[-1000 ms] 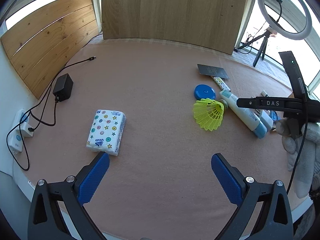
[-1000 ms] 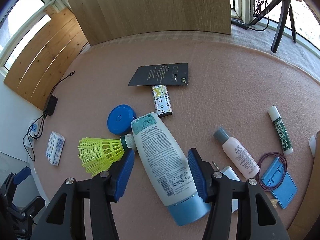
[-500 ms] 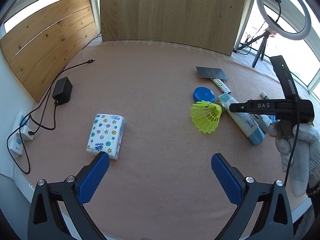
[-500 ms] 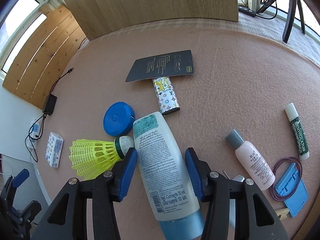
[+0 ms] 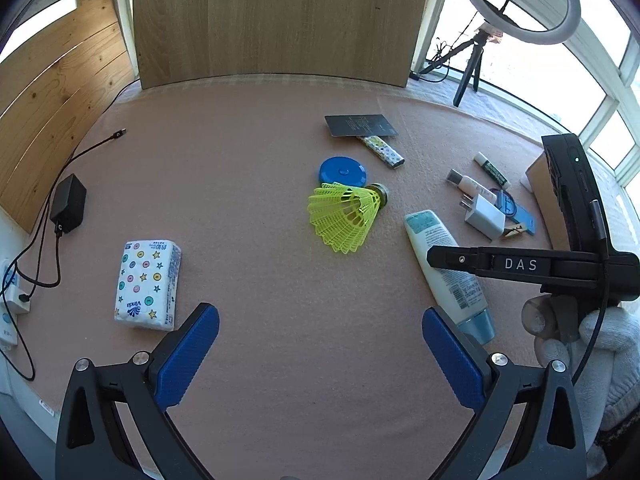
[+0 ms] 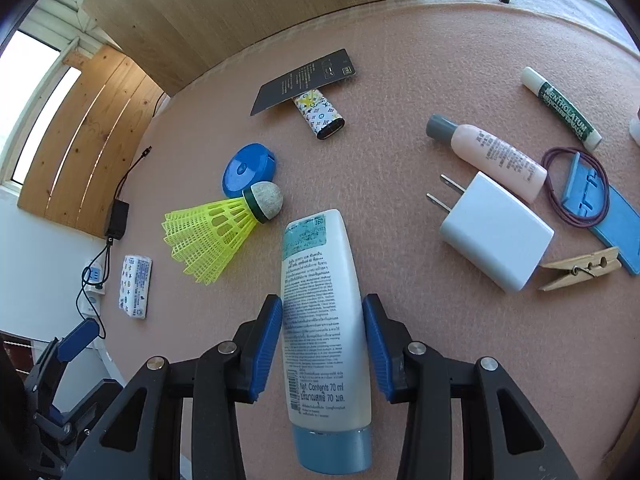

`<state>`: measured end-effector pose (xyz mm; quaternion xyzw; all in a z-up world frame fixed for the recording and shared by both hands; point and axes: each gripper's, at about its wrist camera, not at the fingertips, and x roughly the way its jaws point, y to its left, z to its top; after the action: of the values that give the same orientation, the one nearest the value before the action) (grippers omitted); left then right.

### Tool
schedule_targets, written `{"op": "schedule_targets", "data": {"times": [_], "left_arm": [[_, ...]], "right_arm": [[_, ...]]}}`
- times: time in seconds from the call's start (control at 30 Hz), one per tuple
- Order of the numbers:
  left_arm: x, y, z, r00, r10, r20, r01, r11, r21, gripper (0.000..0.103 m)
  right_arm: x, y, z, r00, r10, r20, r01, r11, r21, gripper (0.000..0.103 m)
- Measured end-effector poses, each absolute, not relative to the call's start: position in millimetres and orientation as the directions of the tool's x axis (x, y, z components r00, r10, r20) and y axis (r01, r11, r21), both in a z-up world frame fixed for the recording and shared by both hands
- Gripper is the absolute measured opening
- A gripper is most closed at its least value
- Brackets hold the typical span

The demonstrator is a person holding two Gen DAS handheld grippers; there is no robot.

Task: Organize objects
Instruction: 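Reach the right tool to the white-and-blue lotion tube and close on it, then lift the lotion tube with the right tool and carry it over the cardboard box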

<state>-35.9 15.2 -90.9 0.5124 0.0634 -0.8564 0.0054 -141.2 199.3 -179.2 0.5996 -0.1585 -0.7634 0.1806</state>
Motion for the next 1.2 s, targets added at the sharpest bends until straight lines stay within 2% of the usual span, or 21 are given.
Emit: {"op": "schedule_targets", "data": {"times": [0.17, 0.23, 0.33, 0.5, 0.67, 0.9, 1.0, 1.1, 1.13, 1.2], "left_arm": [[-42.9, 40.9, -105.1, -0.441, 0.123, -0.889, 0.001, -0.99, -0.138, 0.103], [-46.4, 50.1, -112.9, -0.421, 0.153, -0.894, -0.015, -0.987, -0.162, 0.102], [-51.6, 62.2, -122.2, -0.399, 0.185, -0.898, -0.029, -0.982, -0.189, 0.1], [-61.1, 79.4, -134.6, -0.371, 0.225, -0.901, -0.038, -0.973, -0.227, 0.096], [-68.4, 94.9, -147.6, -0.335, 0.263, -0.905, -0.043, -0.964, -0.264, 0.084], [-74.2, 111.3, -156.8, -0.309, 0.327, -0.893, -0.046, -0.943, -0.33, 0.074], [-74.4, 115.7, -159.9, -0.299, 0.354, -0.886, -0.044, -0.933, -0.358, 0.068], [-74.2, 119.0, -160.0, -0.298, 0.368, -0.881, -0.045, -0.927, -0.372, 0.062], [-74.0, 119.5, -159.6, -0.296, 0.377, -0.878, -0.046, -0.924, -0.381, 0.057], [-74.8, 122.3, -159.8, -0.298, 0.372, -0.879, -0.049, -0.925, -0.376, 0.055]], "right_arm": [[-123.2, 203.0, -179.4, -0.199, -0.466, -0.862, 0.071, -0.884, 0.461, 0.038], [-119.5, 206.0, -177.1, -0.2, -0.456, -0.867, 0.079, -0.89, 0.449, 0.042], [-115.9, 212.1, -171.3, -0.212, -0.437, -0.874, 0.101, -0.9, 0.425, 0.047], [-113.6, 221.9, -167.7, -0.184, -0.455, -0.871, 0.122, -0.89, 0.44, 0.047], [-113.3, 221.5, -174.0, -0.122, -0.487, -0.865, 0.136, -0.871, 0.472, 0.047], [-113.2, 217.5, -182.3, -0.06, -0.52, -0.852, 0.159, -0.848, 0.506, 0.047], [-112.2, 216.3, -183.0, -0.047, -0.53, -0.847, 0.17, -0.84, 0.516, 0.04], [-111.6, 217.2, -184.0, -0.041, -0.537, -0.843, 0.17, -0.835, 0.523, 0.04], [-111.6, 217.8, -184.3, -0.039, -0.54, -0.841, 0.169, -0.833, 0.527, 0.04], [-111.5, 218.8, -185.2, -0.033, -0.546, -0.837, 0.165, -0.829, 0.535, 0.04]]}}
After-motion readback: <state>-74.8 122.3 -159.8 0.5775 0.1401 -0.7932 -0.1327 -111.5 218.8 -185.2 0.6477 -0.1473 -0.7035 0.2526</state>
